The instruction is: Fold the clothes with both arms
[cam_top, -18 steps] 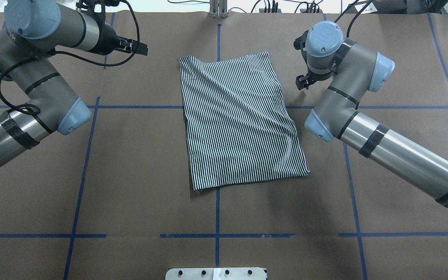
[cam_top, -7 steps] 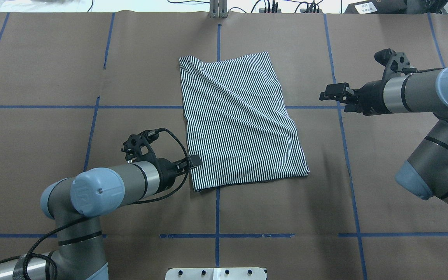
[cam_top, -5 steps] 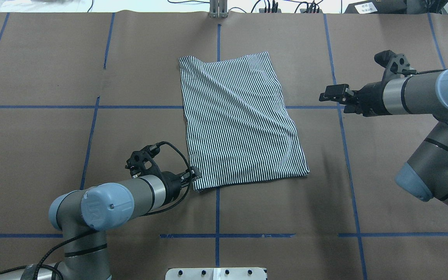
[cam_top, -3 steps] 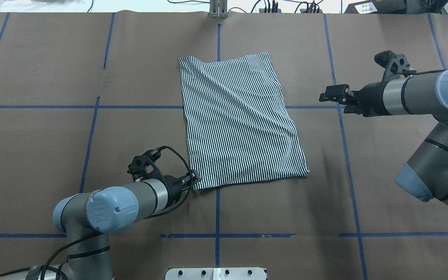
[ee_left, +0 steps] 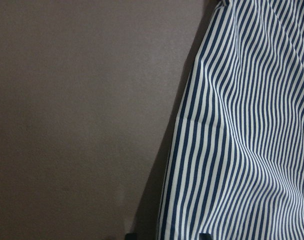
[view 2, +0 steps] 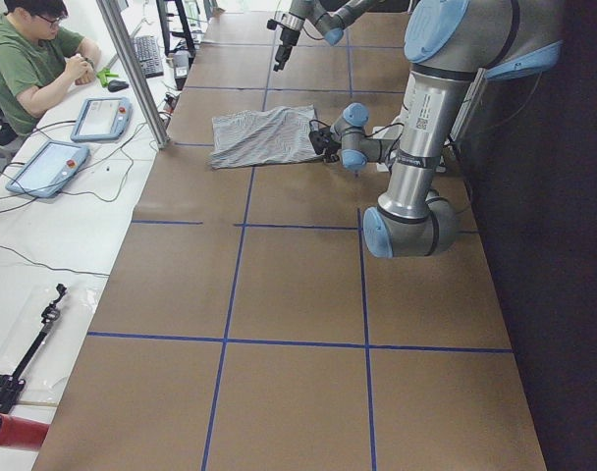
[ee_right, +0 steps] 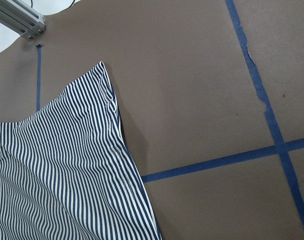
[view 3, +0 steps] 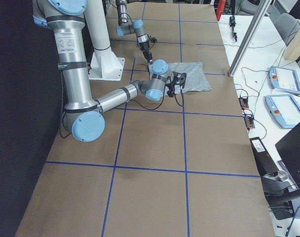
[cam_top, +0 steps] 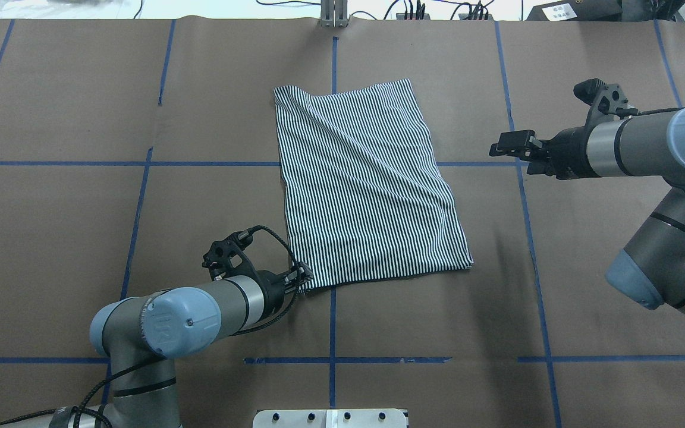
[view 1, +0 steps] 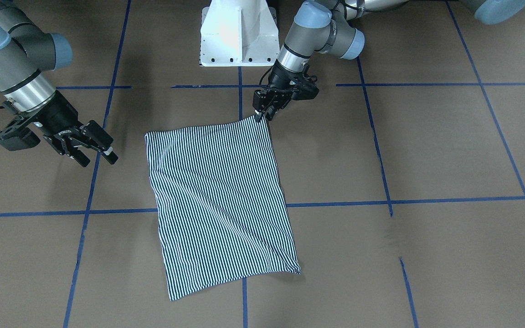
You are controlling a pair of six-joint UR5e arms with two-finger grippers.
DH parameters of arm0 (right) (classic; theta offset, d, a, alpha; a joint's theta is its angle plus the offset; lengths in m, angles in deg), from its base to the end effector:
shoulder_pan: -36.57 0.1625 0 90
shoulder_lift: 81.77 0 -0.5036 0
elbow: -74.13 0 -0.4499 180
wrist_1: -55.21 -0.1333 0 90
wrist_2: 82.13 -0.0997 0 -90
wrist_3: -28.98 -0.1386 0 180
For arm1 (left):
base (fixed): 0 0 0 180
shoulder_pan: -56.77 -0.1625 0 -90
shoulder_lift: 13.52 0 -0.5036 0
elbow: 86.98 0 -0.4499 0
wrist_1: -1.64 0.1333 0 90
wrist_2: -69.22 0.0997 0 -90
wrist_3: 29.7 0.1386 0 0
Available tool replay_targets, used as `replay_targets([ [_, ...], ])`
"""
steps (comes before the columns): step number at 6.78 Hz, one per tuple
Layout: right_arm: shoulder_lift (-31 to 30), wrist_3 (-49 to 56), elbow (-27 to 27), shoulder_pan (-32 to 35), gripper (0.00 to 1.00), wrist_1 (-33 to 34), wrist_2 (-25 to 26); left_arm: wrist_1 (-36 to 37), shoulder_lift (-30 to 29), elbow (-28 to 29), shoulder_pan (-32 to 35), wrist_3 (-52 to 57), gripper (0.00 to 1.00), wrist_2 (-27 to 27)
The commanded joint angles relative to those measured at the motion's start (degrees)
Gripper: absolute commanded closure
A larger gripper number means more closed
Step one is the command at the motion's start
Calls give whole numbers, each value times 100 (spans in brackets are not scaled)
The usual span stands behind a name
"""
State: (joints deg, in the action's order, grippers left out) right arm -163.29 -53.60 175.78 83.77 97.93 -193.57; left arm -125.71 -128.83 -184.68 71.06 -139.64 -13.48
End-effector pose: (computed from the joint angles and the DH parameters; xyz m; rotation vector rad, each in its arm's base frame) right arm -0.3838 -0.5361 0.4633 0.2413 -1.1898 0.3878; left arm 0.6949 -0.3327 0.3250 0.0513 1.2517 -0.5970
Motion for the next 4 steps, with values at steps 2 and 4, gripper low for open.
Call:
replay_targets([
  [2,-12,5,-5,0,0,-1,17,0,-71,41,-14,-1,54,0],
  [4,-4,5,-5,0,0,-1,26,0,-62,41,-14,25,100,0],
])
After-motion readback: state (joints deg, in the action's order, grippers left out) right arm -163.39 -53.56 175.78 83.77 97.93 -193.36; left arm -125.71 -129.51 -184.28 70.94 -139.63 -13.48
